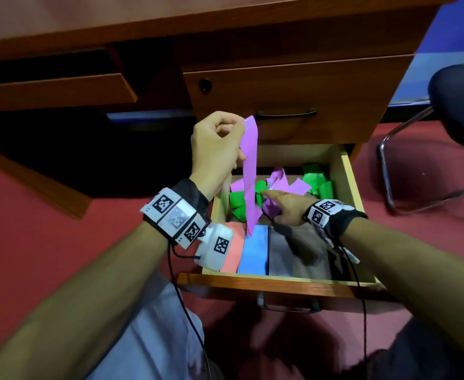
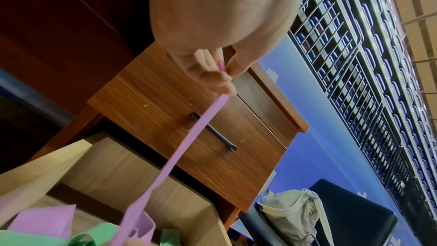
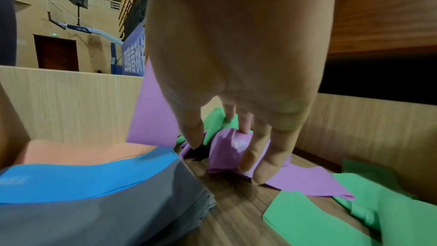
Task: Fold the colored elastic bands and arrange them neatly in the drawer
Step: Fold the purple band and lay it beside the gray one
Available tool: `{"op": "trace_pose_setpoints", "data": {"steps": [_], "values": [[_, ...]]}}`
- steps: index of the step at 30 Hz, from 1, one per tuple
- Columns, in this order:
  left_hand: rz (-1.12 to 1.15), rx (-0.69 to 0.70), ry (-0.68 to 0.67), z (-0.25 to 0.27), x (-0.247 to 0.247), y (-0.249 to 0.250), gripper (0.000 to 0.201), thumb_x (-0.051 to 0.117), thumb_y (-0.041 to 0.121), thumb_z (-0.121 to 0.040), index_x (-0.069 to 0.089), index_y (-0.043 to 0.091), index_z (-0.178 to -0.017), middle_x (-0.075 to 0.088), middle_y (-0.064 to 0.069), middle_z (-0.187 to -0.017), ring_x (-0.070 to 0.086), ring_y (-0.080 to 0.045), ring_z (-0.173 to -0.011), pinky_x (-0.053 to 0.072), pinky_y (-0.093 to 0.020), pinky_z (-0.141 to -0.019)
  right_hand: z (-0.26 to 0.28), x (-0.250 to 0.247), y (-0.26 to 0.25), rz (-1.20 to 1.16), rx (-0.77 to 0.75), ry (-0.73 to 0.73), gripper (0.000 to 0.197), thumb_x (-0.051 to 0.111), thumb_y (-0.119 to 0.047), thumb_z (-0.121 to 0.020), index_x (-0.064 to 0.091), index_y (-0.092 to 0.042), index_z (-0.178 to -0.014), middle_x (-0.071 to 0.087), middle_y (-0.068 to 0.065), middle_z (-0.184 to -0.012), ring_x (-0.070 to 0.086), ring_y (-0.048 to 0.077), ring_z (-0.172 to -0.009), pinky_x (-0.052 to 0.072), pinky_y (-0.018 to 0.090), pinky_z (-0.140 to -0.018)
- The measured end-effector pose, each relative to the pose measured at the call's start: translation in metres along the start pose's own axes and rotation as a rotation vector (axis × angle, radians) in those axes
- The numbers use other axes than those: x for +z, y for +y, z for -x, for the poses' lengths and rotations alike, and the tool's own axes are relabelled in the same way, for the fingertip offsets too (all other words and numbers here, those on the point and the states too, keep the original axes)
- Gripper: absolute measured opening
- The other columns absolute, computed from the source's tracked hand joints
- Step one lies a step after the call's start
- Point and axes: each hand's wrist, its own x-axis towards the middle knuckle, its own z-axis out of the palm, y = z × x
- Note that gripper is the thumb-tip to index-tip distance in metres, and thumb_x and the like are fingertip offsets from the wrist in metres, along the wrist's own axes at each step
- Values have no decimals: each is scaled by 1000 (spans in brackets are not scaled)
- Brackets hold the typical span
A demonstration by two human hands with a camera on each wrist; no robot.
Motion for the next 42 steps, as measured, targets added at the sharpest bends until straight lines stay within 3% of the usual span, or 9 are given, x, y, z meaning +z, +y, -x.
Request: {"op": "trace_pose_setpoints", "data": {"steps": [8,11,14,18,23,27,29,35,42], "values": [[-31,12,-10,1,3,-1,12,61,8,-93,72,5,-95,66,-13,-84,63,-21,-46,35,-17,-37,-1,-9,1,69,117,147,28,64,-21,-87,63,-8,-111,66,15,-116,63,34,-111,48,32,-80],[-46,7,-3,2,5,-1,12,60,8,-92,72,6,-93,66,-12,-83,64,-22,-46,35,-17,-37,2,-6,10,48,203,129,36,64,-35,-88,63,-7,-110,68,14,-110,65,32,-107,48,30,-77],[-59,9,0,1,7,-4,12,60,9,-91,72,9,-90,66,-5,-78,67,-26,-50,37,-19,-39,6,-6,20,4,317,134,66,54,-66,-85,59,-6,-112,67,15,-106,65,30,-107,50,38,-95],[-81,12,-5,-1,10,-7,13,60,10,-91,72,10,-91,68,-5,-78,67,-25,-50,39,-19,-42,12,-7,29,-105,461,132,80,60,-42,-93,24,7,-145,60,20,-130,61,34,-118,50,36,-86],[-116,18,-13,1,14,-8,13,59,10,-93,72,11,-93,70,-8,-82,67,-23,-50,40,-19,-41,20,-9,28,-2,433,29,43,50,-37,-97,58,-1,-119,63,21,-126,62,34,-116,52,39,-94],[-140,18,-12,1,17,-9,13,59,10,-95,72,11,-95,72,-12,-88,67,-19,-50,40,-16,-41,18,-8,27,20,417,-1,32,55,-37,-95,56,-7,-106,64,17,-118,63,33,-110,53,39,-92],[-146,19,-11,0,18,-10,13,59,10,-96,72,10,-96,71,-11,-88,66,-17,-50,40,-17,-41,16,-9,28,20,411,-1,31,59,-41,-92,52,-11,-97,64,14,-106,62,30,-97,51,33,-79],[-143,23,9,-5,19,-13,12,59,12,-95,71,15,-92,69,-7,-84,66,-17,-49,39,-18,-41,6,-13,23,-15,225,190,29,67,-33,-83,66,-7,-97,68,15,-101,66,33,-96,53,33,-74],[-140,23,19,-7,17,-19,11,60,15,-94,71,16,-93,70,-8,-86,66,-18,-48,39,-19,-41,-3,6,18,66,214,51,21,73,-27,-79,62,-10,-83,64,9,-88,66,30,-86,50,29,-64]]}}
